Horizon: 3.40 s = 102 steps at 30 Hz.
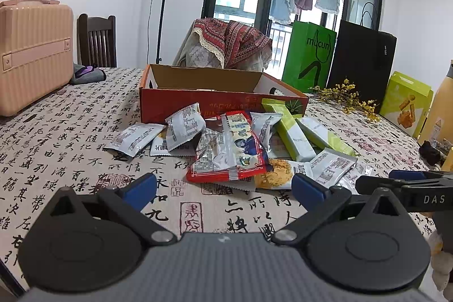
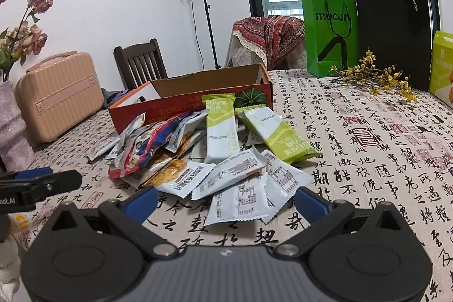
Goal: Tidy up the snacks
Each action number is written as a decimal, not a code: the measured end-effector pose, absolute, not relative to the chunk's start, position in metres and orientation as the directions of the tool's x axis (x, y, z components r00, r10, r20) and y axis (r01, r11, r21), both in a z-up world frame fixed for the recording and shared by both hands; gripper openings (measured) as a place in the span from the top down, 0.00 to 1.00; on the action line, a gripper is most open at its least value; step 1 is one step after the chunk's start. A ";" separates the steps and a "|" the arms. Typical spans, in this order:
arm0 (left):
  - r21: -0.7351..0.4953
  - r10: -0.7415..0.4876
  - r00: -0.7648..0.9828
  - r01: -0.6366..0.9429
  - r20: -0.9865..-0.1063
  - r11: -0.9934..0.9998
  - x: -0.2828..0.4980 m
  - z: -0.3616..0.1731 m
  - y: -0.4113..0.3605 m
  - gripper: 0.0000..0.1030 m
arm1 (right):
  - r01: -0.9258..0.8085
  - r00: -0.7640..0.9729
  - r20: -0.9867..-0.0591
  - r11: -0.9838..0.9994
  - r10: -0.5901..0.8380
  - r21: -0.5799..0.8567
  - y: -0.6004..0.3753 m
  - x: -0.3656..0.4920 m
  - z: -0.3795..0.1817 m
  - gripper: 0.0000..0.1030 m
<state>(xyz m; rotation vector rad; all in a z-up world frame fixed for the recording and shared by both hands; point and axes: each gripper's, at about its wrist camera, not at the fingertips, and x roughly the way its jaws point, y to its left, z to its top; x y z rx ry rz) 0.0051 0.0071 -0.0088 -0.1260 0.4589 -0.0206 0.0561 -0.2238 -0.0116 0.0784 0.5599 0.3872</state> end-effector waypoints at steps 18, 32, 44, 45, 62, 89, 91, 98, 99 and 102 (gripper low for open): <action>-0.129 -0.046 0.886 -0.016 -0.461 0.992 0.013 -0.012 0.010 0.00 | -0.323 0.780 -0.527 0.938 0.337 0.124 -0.219 0.070 -0.017 0.00; -0.129 -0.039 0.872 -0.028 -0.488 0.991 0.026 -0.015 0.018 0.00 | -0.415 0.772 -0.595 0.886 0.223 -0.206 -0.175 0.103 -0.029 0.00; -0.136 -0.033 0.856 -0.044 -0.516 0.990 0.034 -0.020 0.023 0.00 | -0.518 0.757 -0.607 0.787 0.240 -0.335 -0.145 0.133 -0.032 0.05; -0.139 -0.033 0.854 -0.047 -0.519 0.989 0.035 -0.021 0.024 0.00 | -0.527 0.749 -0.612 0.789 0.256 -0.316 -0.146 0.135 -0.031 0.15; -0.150 -0.042 0.845 -0.046 -0.533 0.988 0.044 -0.017 0.024 0.00 | -0.435 0.798 -0.511 0.892 0.320 -0.120 -0.193 0.118 -0.011 0.31; -0.170 -0.053 0.693 -0.102 -0.719 0.980 0.177 -0.021 0.007 0.31 | -0.302 0.837 -0.464 0.952 0.289 0.048 -0.234 0.131 -0.007 0.29; -0.183 -0.072 0.695 -0.087 -0.715 0.979 0.172 -0.020 0.009 0.35 | -0.298 0.839 -0.463 0.953 0.286 0.050 -0.234 0.131 -0.007 0.29; -0.160 -0.069 0.730 -0.055 -0.680 0.986 0.149 -0.007 0.010 0.35 | -0.290 0.841 -0.464 0.956 0.279 0.049 -0.234 0.133 -0.005 0.29; -0.163 -0.075 0.740 -0.048 -0.669 0.985 0.144 -0.002 0.010 0.35 | -0.290 0.841 -0.463 0.956 0.278 0.047 -0.234 0.133 -0.004 0.29; -0.180 -0.094 0.767 -0.028 -0.635 0.983 0.135 0.013 0.013 0.35 | -0.291 0.845 -0.456 0.956 0.278 0.044 -0.232 0.135 0.001 0.29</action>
